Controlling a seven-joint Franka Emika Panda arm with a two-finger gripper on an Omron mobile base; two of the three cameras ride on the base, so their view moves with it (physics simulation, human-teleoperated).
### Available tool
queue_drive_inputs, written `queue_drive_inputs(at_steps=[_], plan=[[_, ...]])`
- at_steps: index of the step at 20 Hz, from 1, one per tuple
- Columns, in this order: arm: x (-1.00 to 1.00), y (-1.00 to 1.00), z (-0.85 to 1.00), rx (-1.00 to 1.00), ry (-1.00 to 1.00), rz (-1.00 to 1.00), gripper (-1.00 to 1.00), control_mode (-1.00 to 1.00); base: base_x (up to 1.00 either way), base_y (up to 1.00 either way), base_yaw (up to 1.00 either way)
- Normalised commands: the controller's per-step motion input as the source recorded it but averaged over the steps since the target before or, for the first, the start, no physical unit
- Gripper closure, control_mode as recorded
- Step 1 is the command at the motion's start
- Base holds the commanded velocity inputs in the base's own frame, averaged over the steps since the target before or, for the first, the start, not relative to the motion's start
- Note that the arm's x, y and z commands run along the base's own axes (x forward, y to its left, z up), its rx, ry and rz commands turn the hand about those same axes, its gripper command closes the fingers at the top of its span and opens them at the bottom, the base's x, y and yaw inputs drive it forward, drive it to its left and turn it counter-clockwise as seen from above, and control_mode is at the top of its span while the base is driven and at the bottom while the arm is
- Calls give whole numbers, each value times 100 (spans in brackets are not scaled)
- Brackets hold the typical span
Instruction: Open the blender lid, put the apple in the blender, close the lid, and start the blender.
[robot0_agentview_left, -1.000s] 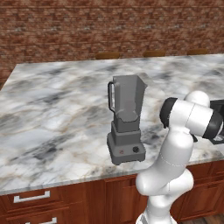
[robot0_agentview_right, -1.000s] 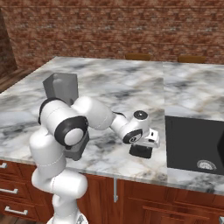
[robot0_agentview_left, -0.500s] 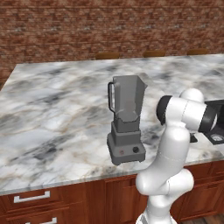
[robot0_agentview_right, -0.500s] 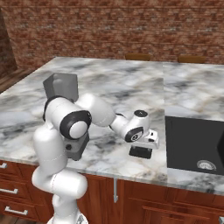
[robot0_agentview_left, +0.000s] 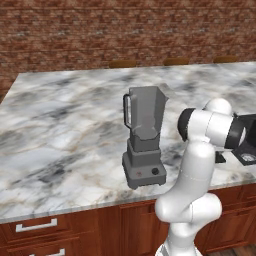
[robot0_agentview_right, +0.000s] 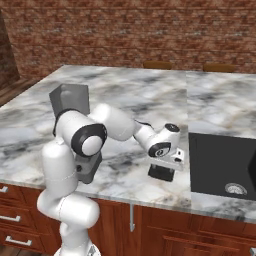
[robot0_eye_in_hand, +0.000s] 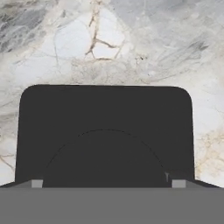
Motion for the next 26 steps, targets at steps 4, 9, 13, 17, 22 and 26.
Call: queue_drive_inputs(at_steps=[4, 9, 13, 17, 22, 26], plan=[[-21, 0, 76, 5, -12, 4, 100, -100, 0, 0, 0], [-17, 5, 100, 0, -18, 2, 100, -100, 0, 0, 0], [-20, 29, 100, 0, -17, 0, 100, -100, 0, 0, 0], [-22, 57, 100, -1, -11, 0, 100, -100, 0, 0, 0], [-24, 64, 100, -3, -3, 0, 100, -100, 0, 0, 0], [-24, 64, 100, -4, 0, 0, 100, -100, 0, 0, 0]])
